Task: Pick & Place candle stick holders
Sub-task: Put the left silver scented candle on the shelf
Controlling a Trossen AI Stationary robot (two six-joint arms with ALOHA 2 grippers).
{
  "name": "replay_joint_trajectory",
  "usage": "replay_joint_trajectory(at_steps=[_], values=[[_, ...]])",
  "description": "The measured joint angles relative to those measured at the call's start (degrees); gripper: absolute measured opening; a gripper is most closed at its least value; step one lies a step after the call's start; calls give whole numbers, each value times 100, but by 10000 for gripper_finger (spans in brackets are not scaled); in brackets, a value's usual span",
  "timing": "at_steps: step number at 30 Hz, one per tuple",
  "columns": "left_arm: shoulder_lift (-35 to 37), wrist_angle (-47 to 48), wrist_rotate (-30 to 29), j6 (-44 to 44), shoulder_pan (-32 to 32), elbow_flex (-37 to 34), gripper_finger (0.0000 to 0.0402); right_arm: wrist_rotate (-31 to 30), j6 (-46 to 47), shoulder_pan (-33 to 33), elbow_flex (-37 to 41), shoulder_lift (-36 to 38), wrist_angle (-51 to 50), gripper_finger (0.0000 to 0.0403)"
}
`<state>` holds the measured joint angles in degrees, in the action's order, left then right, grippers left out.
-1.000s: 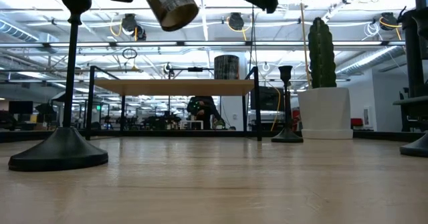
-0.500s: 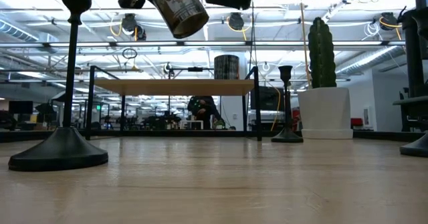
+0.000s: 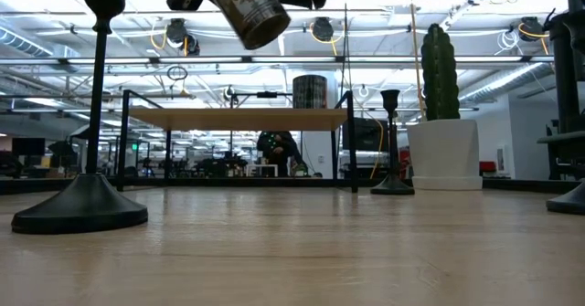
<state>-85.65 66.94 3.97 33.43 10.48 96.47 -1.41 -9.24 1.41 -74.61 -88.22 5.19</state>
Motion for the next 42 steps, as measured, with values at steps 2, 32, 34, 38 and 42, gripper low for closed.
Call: replay_joint_trajectory(at_steps=[2,32,34,38,42], values=[[0,-147,4,-13,0,0,0,-1,51,0,0,0,-39,393],[-505,-745,331,-124,-76,-2,0,-160,274,22,11,-338,-96,388],[-503,-747,334,-125,-76,-2,0,-159,282,22,11,-331,-135,376],[-503,-750,332,-138,-72,-2,0,-159,467,44,11,-333,-173,351],[-503,-750,340,-138,-72,-2,0,-155,537,44,11,-333,-181,351]])
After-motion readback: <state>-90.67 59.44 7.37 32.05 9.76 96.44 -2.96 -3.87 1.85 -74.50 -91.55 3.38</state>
